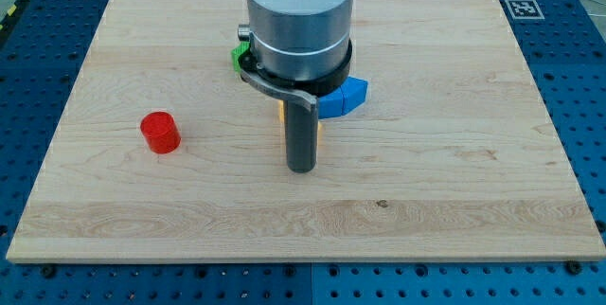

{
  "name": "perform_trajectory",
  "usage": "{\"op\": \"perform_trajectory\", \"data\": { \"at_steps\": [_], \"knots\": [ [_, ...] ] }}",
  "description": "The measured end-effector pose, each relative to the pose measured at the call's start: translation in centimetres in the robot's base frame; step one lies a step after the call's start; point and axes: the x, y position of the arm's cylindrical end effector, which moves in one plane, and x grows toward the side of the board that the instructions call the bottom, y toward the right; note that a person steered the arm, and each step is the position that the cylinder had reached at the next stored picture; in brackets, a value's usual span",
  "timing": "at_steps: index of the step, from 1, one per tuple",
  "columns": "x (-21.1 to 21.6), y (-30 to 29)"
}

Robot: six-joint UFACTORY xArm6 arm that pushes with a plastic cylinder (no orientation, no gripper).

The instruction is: Place the arm below the red circle

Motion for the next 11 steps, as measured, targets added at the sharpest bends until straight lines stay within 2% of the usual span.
{"op": "perform_trajectory", "data": {
  "at_steps": [2, 4, 6, 8, 9, 11],
  "knots": [
    [-0.5, 0.0],
    [4.7, 0.0],
    [5.9, -0.1],
    [6.3, -8.0],
    [5.1, -11.5],
    [3.9, -13.3]
  ]
}}
